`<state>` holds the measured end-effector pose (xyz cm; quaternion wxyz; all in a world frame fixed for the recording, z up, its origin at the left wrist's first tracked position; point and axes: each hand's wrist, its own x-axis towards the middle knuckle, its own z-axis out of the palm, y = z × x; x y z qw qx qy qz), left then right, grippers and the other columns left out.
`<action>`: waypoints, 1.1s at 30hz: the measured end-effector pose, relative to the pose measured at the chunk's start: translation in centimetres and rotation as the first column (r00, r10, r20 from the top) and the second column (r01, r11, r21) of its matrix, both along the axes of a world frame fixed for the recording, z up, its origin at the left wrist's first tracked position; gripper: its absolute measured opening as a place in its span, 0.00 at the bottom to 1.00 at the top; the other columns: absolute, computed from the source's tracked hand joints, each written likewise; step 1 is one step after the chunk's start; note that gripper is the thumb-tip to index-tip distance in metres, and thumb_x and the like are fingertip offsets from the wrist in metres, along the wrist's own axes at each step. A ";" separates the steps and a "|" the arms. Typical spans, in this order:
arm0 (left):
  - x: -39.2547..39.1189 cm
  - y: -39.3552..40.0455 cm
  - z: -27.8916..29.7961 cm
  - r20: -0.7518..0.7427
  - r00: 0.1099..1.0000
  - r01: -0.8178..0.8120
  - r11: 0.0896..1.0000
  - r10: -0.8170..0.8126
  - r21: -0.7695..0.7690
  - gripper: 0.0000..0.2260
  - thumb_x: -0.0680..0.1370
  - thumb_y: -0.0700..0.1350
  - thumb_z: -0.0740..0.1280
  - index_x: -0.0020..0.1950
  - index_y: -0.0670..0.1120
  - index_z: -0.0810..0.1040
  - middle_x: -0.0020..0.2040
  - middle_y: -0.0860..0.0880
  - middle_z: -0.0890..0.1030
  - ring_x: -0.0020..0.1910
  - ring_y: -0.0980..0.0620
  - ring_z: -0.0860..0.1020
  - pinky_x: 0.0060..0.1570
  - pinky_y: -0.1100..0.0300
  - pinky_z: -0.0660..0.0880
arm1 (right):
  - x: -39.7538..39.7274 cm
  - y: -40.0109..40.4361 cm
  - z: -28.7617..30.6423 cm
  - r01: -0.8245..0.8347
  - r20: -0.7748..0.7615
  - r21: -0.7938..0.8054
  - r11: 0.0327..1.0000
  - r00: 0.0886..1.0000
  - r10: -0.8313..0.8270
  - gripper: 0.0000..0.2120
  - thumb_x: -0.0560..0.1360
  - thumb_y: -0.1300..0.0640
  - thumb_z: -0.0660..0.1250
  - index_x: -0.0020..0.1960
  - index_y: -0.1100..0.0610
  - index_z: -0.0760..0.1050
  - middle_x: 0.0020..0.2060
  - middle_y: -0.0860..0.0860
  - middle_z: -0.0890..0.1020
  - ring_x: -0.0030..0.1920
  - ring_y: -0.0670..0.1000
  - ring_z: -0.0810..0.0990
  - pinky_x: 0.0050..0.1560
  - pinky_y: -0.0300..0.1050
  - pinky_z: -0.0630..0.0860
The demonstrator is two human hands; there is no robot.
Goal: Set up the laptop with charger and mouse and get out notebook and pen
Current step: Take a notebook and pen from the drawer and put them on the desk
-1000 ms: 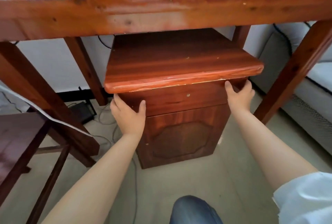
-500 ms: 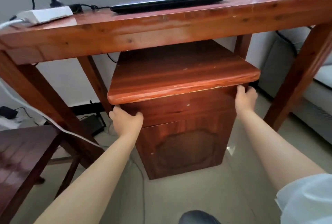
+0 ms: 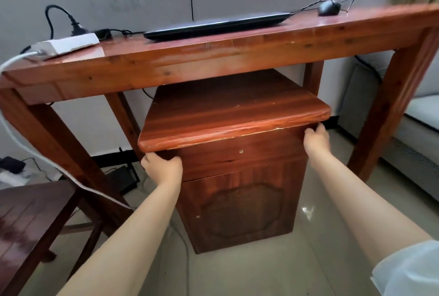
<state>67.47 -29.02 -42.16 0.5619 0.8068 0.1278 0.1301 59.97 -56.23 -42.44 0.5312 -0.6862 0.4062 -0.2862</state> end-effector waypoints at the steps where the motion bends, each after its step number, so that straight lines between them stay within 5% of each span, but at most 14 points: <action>1: 0.1 0.1 0.2 -0.005 1.000 -0.018 1.000 0.018 -0.014 0.25 0.71 0.33 0.65 0.68 0.38 0.65 0.68 0.39 0.65 0.64 0.38 0.69 0.63 0.49 0.69 | -0.1 -0.1 0.1 -0.022 0.005 0.016 1.000 1.000 0.022 0.22 0.79 0.62 0.50 0.73 0.57 0.56 0.71 0.58 0.65 0.68 0.61 0.65 0.70 0.54 0.65; 9: -0.8 0.5 0.9 -0.067 0.992 -0.106 0.994 0.104 -0.028 0.17 0.70 0.33 0.63 0.58 0.37 0.69 0.63 0.38 0.70 0.62 0.38 0.69 0.60 0.46 0.72 | -1.6 -0.4 0.4 -0.103 -0.026 0.085 0.991 0.994 0.106 0.26 0.78 0.64 0.51 0.74 0.52 0.53 0.71 0.57 0.66 0.67 0.61 0.68 0.68 0.58 0.68; 16: -2.9 2.5 0.5 -0.054 0.998 -0.023 1.000 0.024 0.018 0.17 0.70 0.36 0.64 0.58 0.38 0.68 0.60 0.40 0.71 0.58 0.40 0.72 0.54 0.50 0.72 | -3.0 1.4 0.9 0.170 0.064 0.132 0.977 0.982 -0.179 0.25 0.78 0.49 0.52 0.70 0.62 0.61 0.69 0.60 0.67 0.65 0.60 0.69 0.64 0.53 0.67; 19: -3.4 4.3 0.1 -0.027 0.996 0.094 0.965 -0.090 0.244 0.12 0.71 0.37 0.65 0.52 0.41 0.69 0.52 0.41 0.72 0.52 0.42 0.73 0.45 0.55 0.69 | -5.1 2.4 -0.3 0.231 -0.037 0.001 0.973 0.972 -0.231 0.29 0.76 0.47 0.59 0.70 0.64 0.60 0.69 0.60 0.66 0.67 0.60 0.67 0.66 0.52 0.66; 20: -3.4 5.1 0.4 -0.037 0.982 0.185 0.890 -0.186 0.418 0.10 0.71 0.39 0.65 0.51 0.40 0.70 0.51 0.41 0.73 0.48 0.42 0.73 0.43 0.56 0.67 | -5.5 2.6 -0.6 0.238 -0.057 -0.029 0.971 0.969 -0.240 0.29 0.76 0.47 0.60 0.69 0.64 0.60 0.69 0.60 0.67 0.67 0.60 0.68 0.65 0.51 0.67; 22: -3.1 6.1 2.0 -0.184 0.903 0.395 0.578 -0.388 0.714 0.11 0.72 0.42 0.64 0.52 0.39 0.72 0.51 0.40 0.75 0.46 0.43 0.74 0.43 0.56 0.69 | -5.8 2.9 -0.3 0.242 -0.041 -0.014 0.970 0.969 -0.242 0.28 0.75 0.49 0.61 0.68 0.65 0.62 0.68 0.61 0.68 0.65 0.60 0.69 0.63 0.50 0.68; 24: -2.8 5.5 3.9 -0.368 0.833 0.476 0.195 -0.414 0.857 0.13 0.73 0.46 0.63 0.55 0.40 0.75 0.52 0.42 0.77 0.50 0.42 0.77 0.43 0.55 0.73 | -5.5 3.3 0.9 0.243 -0.056 -0.035 0.969 0.968 -0.245 0.25 0.75 0.52 0.61 0.66 0.66 0.62 0.67 0.62 0.68 0.64 0.62 0.69 0.62 0.52 0.69; 26: -3.2 3.8 5.2 -0.432 0.822 0.424 -0.109 -0.371 0.899 0.14 0.76 0.51 0.62 0.56 0.43 0.76 0.53 0.45 0.79 0.52 0.45 0.78 0.42 0.55 0.73 | -5.5 3.9 1.4 0.184 -0.168 -0.321 0.929 0.954 -0.247 0.22 0.75 0.55 0.61 0.64 0.66 0.65 0.66 0.63 0.68 0.64 0.64 0.68 0.63 0.57 0.67; 29: -3.5 2.1 4.9 -0.453 0.767 0.382 -0.245 -0.455 0.891 0.16 0.78 0.53 0.61 0.61 0.44 0.73 0.56 0.45 0.78 0.55 0.45 0.78 0.48 0.53 0.75 | -6.1 5.0 0.6 -0.222 -0.333 -0.770 0.598 0.940 -0.080 0.17 0.75 0.50 0.62 0.54 0.63 0.76 0.59 0.61 0.76 0.63 0.61 0.71 0.68 0.66 0.57; 31: -3.3 2.3 4.8 -0.467 0.710 0.397 -0.247 -0.527 0.884 0.16 0.78 0.51 0.61 0.62 0.43 0.70 0.57 0.45 0.78 0.56 0.45 0.77 0.51 0.53 0.76 | -6.3 5.5 0.2 -0.499 -0.524 -0.807 0.314 0.852 0.007 0.20 0.74 0.43 0.63 0.54 0.59 0.77 0.54 0.56 0.81 0.60 0.57 0.76 0.70 0.65 0.53; 33: -3.3 2.7 5.2 -0.461 0.684 0.384 -0.258 -0.565 0.887 0.15 0.79 0.50 0.60 0.61 0.44 0.70 0.57 0.45 0.78 0.55 0.45 0.78 0.49 0.55 0.75 | -6.1 5.5 1.0 -0.597 -0.605 -0.777 0.203 0.796 0.027 0.22 0.72 0.41 0.64 0.54 0.58 0.77 0.52 0.54 0.83 0.56 0.56 0.79 0.69 0.58 0.62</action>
